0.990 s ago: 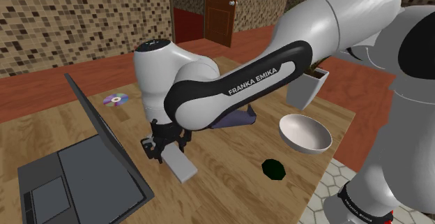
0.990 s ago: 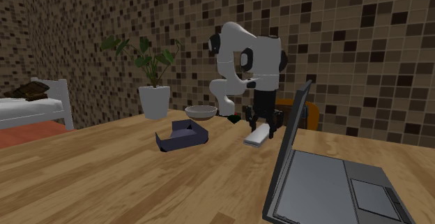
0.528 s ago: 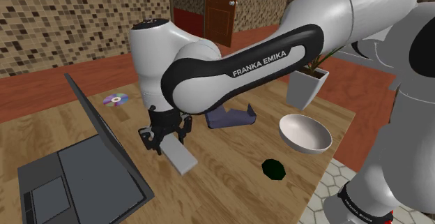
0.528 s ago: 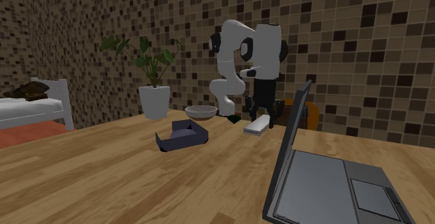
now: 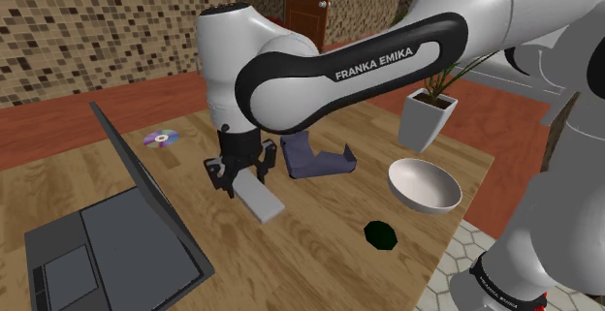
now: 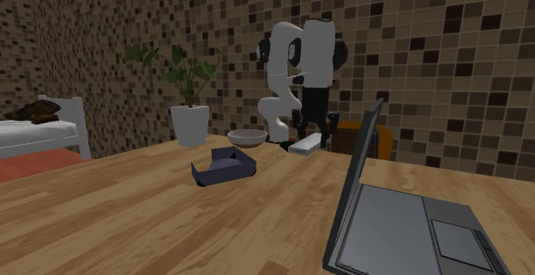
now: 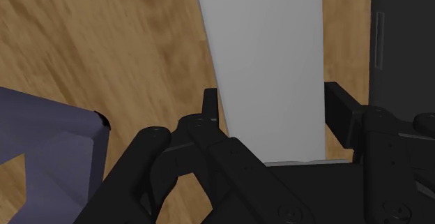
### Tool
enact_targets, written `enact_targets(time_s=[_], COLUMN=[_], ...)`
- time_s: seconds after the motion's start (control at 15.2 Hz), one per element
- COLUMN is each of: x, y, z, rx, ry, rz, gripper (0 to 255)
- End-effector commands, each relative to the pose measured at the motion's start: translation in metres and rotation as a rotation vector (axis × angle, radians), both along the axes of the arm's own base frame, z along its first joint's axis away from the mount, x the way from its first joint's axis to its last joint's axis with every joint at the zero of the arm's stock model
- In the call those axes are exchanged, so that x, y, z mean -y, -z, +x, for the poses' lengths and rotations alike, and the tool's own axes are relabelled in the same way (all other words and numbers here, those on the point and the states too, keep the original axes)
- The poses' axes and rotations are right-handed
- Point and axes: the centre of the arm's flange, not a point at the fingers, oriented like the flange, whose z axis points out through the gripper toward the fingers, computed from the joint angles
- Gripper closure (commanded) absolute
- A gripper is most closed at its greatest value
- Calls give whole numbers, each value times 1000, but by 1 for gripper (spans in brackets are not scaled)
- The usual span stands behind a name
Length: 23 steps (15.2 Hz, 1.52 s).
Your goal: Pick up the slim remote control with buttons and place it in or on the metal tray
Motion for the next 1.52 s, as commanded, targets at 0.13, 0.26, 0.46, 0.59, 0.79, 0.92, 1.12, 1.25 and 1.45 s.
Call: enact_targets(time_s=[0.13, 0.26, 0.46, 0.59, 0.79, 0.92, 1.12, 1.25, 1.45], x=[48, 74, 112, 138, 176, 202, 240, 266, 310], y=[-2, -2, -2, -2, -2, -2, -2, -2, -2], z=[11, 17, 27, 33, 42, 48, 58, 64, 74], rx=[0, 0, 0, 0, 0, 0, 0, 0, 0], ry=[-1, -1, -1, -1, -1, -1, -1, -1, -1], rz=[0, 0, 0, 0, 0, 0, 0, 0, 0], gripper=[255, 255, 255, 255, 255, 255, 255, 255, 255])
